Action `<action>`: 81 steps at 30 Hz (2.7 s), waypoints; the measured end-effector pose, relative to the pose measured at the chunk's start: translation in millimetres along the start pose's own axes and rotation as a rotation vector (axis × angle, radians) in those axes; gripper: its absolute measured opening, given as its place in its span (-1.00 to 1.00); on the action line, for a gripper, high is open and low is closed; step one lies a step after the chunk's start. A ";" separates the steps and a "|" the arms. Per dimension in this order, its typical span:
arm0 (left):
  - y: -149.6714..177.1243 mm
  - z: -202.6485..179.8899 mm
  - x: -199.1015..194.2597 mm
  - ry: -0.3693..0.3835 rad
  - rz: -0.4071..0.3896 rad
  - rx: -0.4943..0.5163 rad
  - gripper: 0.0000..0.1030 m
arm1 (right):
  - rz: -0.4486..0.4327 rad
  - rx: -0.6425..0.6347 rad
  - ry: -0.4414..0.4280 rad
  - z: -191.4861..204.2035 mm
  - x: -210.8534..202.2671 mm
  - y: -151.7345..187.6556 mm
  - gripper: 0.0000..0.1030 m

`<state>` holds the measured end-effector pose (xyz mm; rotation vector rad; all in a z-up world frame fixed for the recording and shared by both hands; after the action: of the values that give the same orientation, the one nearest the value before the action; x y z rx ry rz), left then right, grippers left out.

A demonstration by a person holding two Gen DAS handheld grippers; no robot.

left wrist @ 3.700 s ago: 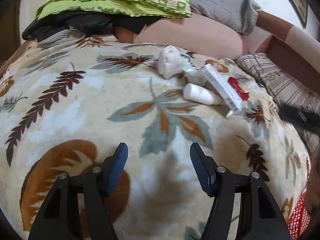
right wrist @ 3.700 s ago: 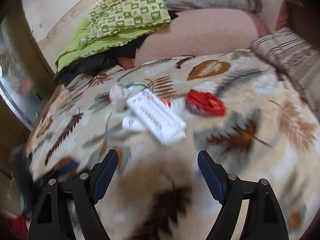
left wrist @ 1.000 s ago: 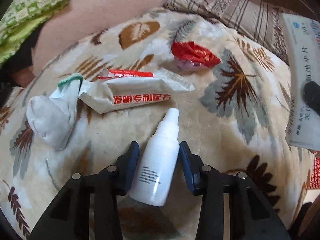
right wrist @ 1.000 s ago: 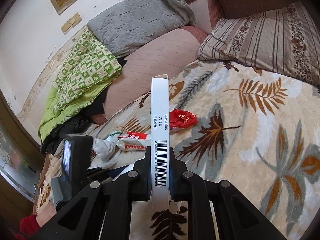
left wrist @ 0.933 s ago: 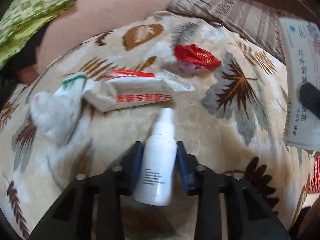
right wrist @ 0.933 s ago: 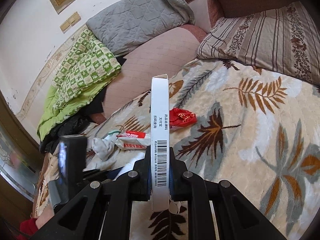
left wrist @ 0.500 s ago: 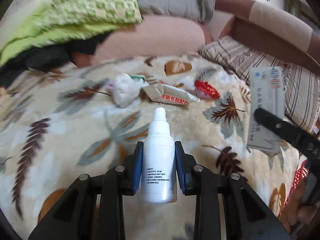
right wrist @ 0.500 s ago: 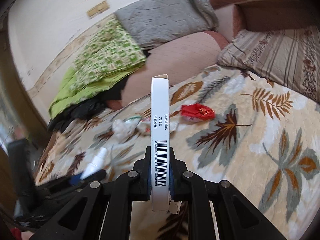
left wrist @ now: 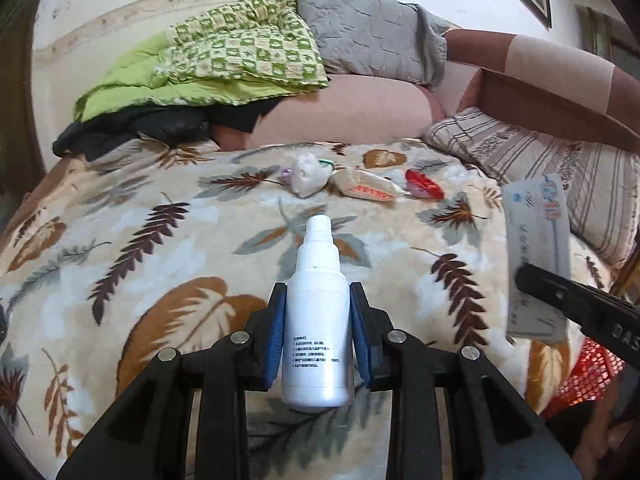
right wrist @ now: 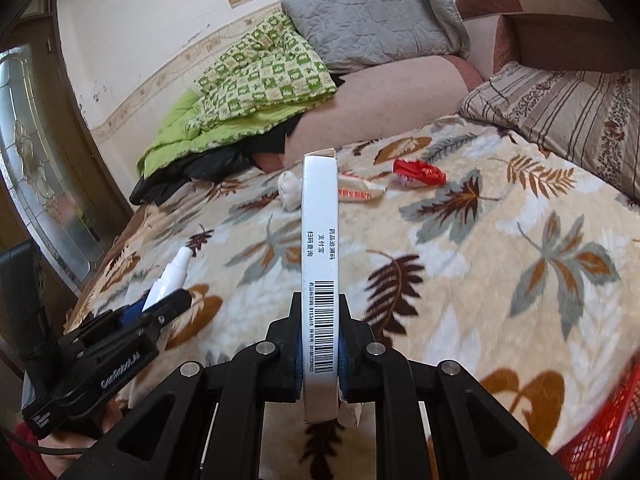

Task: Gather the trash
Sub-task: 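Hold the barcode box up with the right tool while the left holds the bottle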

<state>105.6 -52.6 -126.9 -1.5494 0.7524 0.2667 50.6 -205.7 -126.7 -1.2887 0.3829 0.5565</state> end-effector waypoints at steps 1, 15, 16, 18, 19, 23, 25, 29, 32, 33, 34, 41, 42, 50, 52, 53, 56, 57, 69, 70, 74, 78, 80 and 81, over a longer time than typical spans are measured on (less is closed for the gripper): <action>1.5 1.5 1.6 -0.003 -0.001 -0.009 -0.44 | -0.002 0.000 -0.002 0.2 -0.6 0.2 -0.73; 14.7 0.9 18.2 -0.040 0.006 0.035 -0.44 | 0.050 -0.031 0.011 6.8 24.0 3.8 -0.73; 14.8 0.8 18.1 -0.041 0.006 0.034 -0.44 | 0.051 -0.039 0.013 8.1 24.5 3.9 -0.73; 14.8 0.9 18.6 -0.040 0.008 0.033 -0.44 | 0.054 -0.047 0.016 9.3 25.4 4.5 -0.73; 14.9 1.0 19.0 -0.042 0.009 0.032 -0.44 | 0.056 -0.051 0.018 9.5 25.8 4.9 -0.73; 14.8 2.4 20.3 -0.044 0.010 0.033 -0.44 | 0.061 -0.049 0.019 9.1 27.5 5.7 -0.73; 14.7 2.6 20.1 -0.044 0.011 0.032 -0.44 | 0.064 -0.050 0.018 10.0 29.1 5.9 -0.73; 14.4 2.8 21.0 -0.041 0.013 0.032 -0.44 | 0.071 -0.065 0.013 14.1 32.3 7.2 -0.73; 15.5 3.3 22.1 -0.044 0.016 0.033 -0.44 | 0.075 -0.072 0.009 15.7 33.8 7.6 -0.73; 15.4 3.7 22.6 -0.041 0.016 0.032 -0.44 | 0.076 -0.074 0.008 16.0 34.0 7.6 -0.73; 15.5 3.5 22.6 -0.041 0.016 0.032 -0.44 | 0.076 -0.074 0.007 15.8 34.1 7.6 -0.73; 15.5 3.3 22.4 -0.044 0.017 0.032 -0.44 | 0.075 -0.069 0.006 16.4 34.2 7.8 -0.73; 15.5 3.2 22.4 -0.043 0.017 0.032 -0.44 | 0.076 -0.069 0.004 17.0 34.2 7.9 -0.73; 16.0 4.0 23.7 -0.044 0.019 0.034 -0.44 | 0.077 -0.069 0.003 16.8 34.3 7.7 -0.73; 15.8 3.8 23.6 -0.044 0.019 0.033 -0.44 | 0.077 -0.070 0.003 17.1 34.3 7.7 -0.73; 15.9 3.7 23.7 -0.044 0.019 0.033 -0.44 | 0.077 -0.071 0.003 17.3 34.5 7.8 -0.73; 15.8 3.6 23.6 -0.043 0.020 0.034 -0.44 | 0.077 -0.071 0.002 17.2 34.4 8.1 -0.73; 15.9 3.4 23.6 -0.045 0.020 0.034 -0.44 | 0.077 -0.071 0.001 17.3 34.4 8.0 -0.73; 16.6 2.5 24.2 -0.045 0.022 0.035 -0.44 | 0.078 -0.069 0.000 18.7 34.7 8.0 -0.73; 16.5 2.4 24.1 -0.045 0.022 0.034 -0.44 | 0.078 -0.070 -0.001 19.1 34.7 8.0 -0.73; 17.2 2.4 24.5 -0.046 0.022 0.035 -0.44 | 0.078 -0.069 -0.001 19.1 34.9 8.0 -0.73; 16.4 1.5 23.7 -0.047 0.023 0.034 -0.44 | 0.076 -0.058 -0.010 21.0 34.3 7.7 -0.73; 17.7 1.0 24.5 -0.046 0.025 0.035 -0.44 | 0.073 -0.040 -0.025 20.9 30.9 7.6 -0.73; 18.9 0.5 24.5 -0.045 0.025 0.036 -0.44 | 0.067 -0.027 -0.031 19.7 27.7 6.9 -0.73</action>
<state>112.9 -58.6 -156.4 -1.4966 0.7380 0.3039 68.2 -180.5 -142.8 -1.2954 0.3945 0.6396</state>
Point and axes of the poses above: each gripper's, at about its wrist camera, not at the fingertips, and x roughly the way its jaws point, z to its left, y to its underside, the point moved 9 cm from there along x, roughly the way its jaws point, and after that the axes turned 6 degrees about -x, right-handed, at the moved point
